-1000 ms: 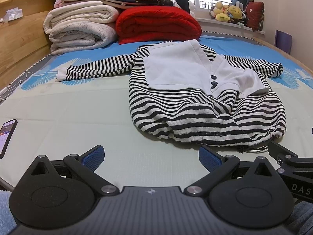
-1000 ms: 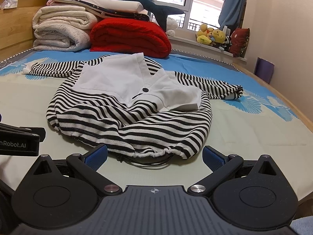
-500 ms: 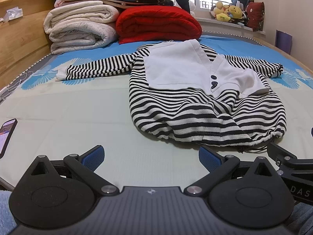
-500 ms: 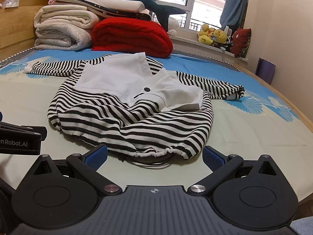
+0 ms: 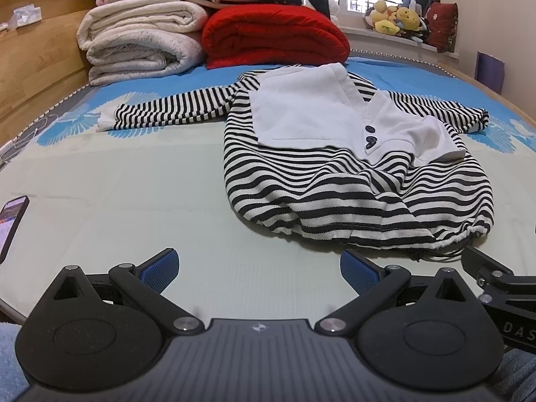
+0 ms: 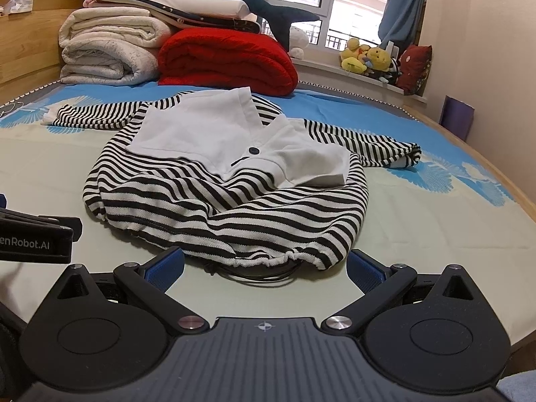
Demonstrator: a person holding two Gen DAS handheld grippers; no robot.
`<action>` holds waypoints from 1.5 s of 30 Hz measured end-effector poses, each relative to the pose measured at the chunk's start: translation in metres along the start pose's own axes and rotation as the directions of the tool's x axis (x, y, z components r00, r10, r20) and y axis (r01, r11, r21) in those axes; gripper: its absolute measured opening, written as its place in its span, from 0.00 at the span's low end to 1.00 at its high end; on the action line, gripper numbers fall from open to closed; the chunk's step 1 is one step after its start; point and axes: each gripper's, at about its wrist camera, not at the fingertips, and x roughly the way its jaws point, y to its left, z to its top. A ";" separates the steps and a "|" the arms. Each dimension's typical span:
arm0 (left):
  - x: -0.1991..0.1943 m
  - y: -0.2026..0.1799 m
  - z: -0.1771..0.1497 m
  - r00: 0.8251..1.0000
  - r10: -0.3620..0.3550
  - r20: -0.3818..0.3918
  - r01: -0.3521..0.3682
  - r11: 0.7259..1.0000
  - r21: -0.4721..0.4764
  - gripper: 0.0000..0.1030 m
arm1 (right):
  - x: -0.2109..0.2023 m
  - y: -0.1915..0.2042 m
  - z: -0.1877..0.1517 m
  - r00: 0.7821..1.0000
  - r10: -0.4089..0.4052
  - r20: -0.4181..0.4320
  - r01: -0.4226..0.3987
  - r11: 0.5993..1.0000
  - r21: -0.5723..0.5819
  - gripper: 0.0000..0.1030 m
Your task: Fold small clothes
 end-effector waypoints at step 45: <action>0.186 0.036 0.138 0.962 -0.068 -0.264 0.047 0.995 -0.086 1.00 | 0.203 -0.145 0.106 0.929 0.366 -0.048 -0.239 0.696 0.677 0.42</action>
